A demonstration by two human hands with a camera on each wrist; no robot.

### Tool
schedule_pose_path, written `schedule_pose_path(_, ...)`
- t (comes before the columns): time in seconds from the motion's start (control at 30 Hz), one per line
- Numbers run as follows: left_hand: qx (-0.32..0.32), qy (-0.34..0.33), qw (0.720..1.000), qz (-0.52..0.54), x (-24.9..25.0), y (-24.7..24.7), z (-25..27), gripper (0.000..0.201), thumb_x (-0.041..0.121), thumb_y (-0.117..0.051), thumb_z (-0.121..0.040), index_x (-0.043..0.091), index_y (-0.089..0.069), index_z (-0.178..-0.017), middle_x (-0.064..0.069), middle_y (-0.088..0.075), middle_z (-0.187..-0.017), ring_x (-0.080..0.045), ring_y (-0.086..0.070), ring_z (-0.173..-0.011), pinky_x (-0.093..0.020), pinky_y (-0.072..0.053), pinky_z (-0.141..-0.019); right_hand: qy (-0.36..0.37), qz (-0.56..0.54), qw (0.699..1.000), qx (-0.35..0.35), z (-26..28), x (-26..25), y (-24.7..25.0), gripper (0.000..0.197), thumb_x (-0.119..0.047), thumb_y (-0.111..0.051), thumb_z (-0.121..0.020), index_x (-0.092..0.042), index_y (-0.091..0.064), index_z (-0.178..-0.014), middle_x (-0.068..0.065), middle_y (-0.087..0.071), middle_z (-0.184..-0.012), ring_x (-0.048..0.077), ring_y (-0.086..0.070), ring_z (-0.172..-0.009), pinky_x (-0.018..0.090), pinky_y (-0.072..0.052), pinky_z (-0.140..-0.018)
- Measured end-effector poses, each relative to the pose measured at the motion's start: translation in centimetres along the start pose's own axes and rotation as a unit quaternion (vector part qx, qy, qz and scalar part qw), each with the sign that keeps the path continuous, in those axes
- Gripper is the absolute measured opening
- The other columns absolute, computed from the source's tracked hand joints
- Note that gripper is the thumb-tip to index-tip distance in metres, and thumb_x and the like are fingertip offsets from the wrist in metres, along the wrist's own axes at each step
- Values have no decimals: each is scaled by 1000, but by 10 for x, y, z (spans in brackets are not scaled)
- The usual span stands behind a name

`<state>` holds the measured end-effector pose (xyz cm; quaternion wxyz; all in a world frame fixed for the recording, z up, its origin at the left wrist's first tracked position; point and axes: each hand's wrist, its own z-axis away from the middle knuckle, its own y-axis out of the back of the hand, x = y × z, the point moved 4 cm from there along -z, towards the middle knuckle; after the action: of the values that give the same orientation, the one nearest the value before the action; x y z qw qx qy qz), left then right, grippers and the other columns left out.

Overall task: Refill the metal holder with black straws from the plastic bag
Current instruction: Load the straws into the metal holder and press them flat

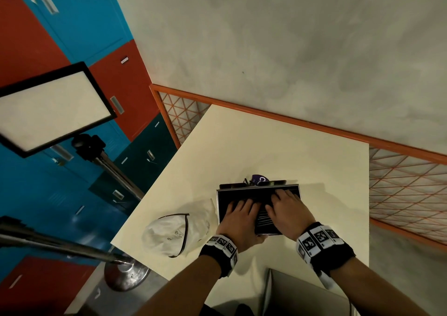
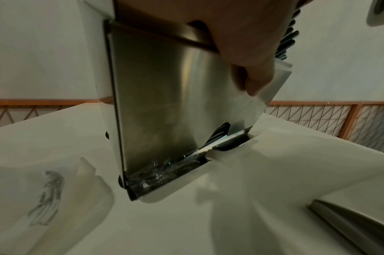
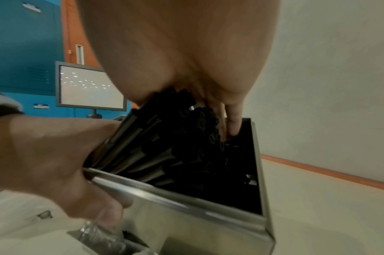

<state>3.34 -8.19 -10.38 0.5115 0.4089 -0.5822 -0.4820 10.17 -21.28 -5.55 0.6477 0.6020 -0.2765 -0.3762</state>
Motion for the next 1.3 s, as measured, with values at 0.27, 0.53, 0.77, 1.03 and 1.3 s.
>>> schedule_pose_path(0.27,8,-20,1000,2,0,4,-2,73,66,-59,-72,23,-47,-130,4,-56,-126,-22,-53,-115,-43,-43,-100,-110,-68,982,-136,-28,9,-5,56,-39,-40,-95,-4,-40,-139,20,-44,-140,36,-42,-128,42,-35,-109)
schedule_pose_path(0.53,12,-24,1000,9,2,3,1,69,66,-57,-75,22,-49,-128,0,-54,-125,-25,-51,-115,-45,-45,-99,-68,-102,963,-241,-46,-1,0,41,-32,-47,-97,-12,-49,-132,15,-60,-125,28,-59,-109,27,-39,-78)
schedule_pose_path(0.77,57,-31,998,21,-2,11,-2,71,64,-64,-70,18,-56,-123,-3,-48,-128,-25,-48,-118,-42,-42,-105,-58,-77,964,-246,-55,-1,5,36,-38,-53,-92,-13,-61,-117,10,-66,-114,26,-63,-102,26,-41,-76)
schedule_pose_path(1.03,90,-46,995,18,-3,15,-8,84,66,-70,-65,17,-50,-130,-4,-44,-138,-24,-41,-134,-51,-21,-122,-51,-30,968,-243,-63,11,-8,30,-42,-46,-89,-19,-64,-84,6,-71,-94,20,-60,-77,31,-50,-75)
schedule_pose_path(1.3,37,-20,998,36,-7,9,-11,104,68,-65,-69,15,-28,-151,-5,-38,-151,-24,-30,-145,-52,-14,-124,-38,-78,961,-264,-60,1,2,40,-36,-45,-96,-10,-57,-125,14,-65,-119,28,-62,-106,32,-46,-89)
